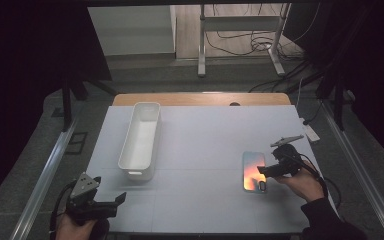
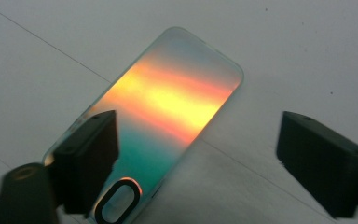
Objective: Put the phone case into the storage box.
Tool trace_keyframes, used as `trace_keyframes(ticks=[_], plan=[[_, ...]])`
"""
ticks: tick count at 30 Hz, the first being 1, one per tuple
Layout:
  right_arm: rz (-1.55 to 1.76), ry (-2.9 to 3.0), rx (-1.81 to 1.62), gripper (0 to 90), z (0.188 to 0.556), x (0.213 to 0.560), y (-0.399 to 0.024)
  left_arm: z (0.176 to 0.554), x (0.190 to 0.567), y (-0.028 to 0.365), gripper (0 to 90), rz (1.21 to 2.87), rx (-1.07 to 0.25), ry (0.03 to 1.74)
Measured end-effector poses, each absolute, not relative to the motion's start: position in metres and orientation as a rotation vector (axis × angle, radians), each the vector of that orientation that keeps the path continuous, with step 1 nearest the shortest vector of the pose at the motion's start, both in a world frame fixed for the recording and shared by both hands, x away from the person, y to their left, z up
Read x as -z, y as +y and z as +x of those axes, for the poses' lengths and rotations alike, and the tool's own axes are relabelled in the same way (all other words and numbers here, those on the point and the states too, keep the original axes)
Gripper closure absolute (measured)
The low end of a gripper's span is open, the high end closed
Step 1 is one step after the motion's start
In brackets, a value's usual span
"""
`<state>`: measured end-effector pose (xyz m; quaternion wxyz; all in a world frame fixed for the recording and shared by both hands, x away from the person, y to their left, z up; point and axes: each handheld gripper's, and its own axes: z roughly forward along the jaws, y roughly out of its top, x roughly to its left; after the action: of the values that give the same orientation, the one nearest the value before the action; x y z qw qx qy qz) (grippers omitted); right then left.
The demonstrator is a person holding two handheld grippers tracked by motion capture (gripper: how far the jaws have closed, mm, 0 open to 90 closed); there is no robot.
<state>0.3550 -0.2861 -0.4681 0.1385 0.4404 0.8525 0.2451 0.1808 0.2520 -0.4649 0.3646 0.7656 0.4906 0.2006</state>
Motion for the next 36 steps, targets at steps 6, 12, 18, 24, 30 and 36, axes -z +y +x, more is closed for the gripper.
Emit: trace_keyframes(ticks=[6,12,18,24,30,36], plan=[[1.303,2.486,-0.702,49.2,0.355,0.467,-0.29,0.181,0.465,0.252,3.2,1.97,-0.515,1.26],[1.306,2.494,-0.724,70.2,0.355,0.465,-0.293,0.181,0.465,0.252,3.2,1.973,-0.516,1.255],[1.296,2.514,-0.703,87.5,0.354,0.465,-0.295,0.181,0.465,0.252,3.2,1.971,-0.517,1.254],[1.283,2.535,-0.677,89.0,0.354,0.47,-0.296,0.18,0.465,0.252,3.2,1.968,-0.512,1.255],[1.264,2.567,-0.653,89.0,0.351,0.477,-0.296,0.18,0.465,0.252,3.2,1.966,-0.513,1.253],[1.263,2.583,-0.647,89.0,0.349,0.483,-0.298,0.18,0.465,0.253,3.2,1.963,-0.509,1.252]])
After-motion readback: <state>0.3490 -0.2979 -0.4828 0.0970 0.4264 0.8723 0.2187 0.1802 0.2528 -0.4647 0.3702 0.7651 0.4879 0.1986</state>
